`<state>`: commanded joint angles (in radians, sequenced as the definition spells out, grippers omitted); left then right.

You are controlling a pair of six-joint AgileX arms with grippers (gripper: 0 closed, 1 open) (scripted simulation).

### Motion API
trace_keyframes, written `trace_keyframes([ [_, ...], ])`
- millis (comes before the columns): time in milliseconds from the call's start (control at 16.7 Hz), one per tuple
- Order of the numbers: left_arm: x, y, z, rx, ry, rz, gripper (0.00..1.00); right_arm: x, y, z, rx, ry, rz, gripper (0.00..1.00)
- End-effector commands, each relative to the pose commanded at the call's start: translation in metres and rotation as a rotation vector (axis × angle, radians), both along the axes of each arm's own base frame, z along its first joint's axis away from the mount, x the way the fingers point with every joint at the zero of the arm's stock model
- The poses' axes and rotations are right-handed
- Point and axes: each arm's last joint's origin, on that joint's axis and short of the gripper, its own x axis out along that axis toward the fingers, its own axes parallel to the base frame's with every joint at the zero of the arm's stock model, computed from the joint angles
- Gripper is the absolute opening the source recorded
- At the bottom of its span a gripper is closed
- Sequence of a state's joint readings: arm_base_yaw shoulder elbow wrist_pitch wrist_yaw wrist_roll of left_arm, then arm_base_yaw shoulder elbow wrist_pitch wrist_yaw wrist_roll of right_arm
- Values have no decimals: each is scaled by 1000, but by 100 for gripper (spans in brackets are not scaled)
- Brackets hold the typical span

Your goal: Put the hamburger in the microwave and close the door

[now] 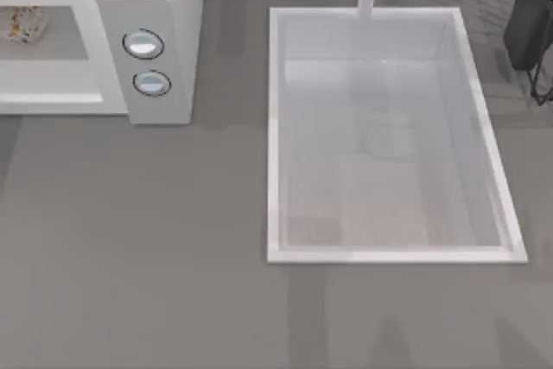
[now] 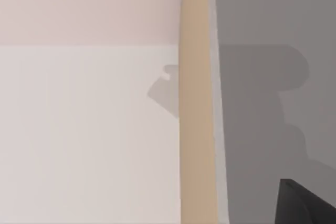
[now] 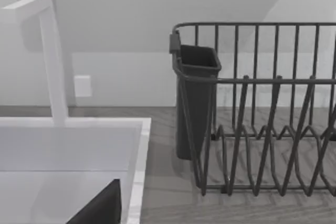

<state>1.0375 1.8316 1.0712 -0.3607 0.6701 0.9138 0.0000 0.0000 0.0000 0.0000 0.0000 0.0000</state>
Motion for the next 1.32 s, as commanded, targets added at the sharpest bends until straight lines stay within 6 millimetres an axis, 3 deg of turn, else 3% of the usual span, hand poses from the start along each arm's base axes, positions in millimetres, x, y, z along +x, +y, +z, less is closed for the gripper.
trace_keyframes([
  [180, 4, -21, 4, 7, 0, -6, 0, 0, 0, 0, 0, 0, 0, 100],
  [540, -2, -89, -1, -5, 7, 0, 0, 0, 0, 0, 0, 0, 0, 100],
  [1020, -2, -103, -1, -8, 5, 1, 0, 0, 0, 0, 0, 0, 0, 100],
  [1320, 1, -150, 1, -6, 16, -1, 0, 0, 0, 0, 0, 0, 0, 100],
])
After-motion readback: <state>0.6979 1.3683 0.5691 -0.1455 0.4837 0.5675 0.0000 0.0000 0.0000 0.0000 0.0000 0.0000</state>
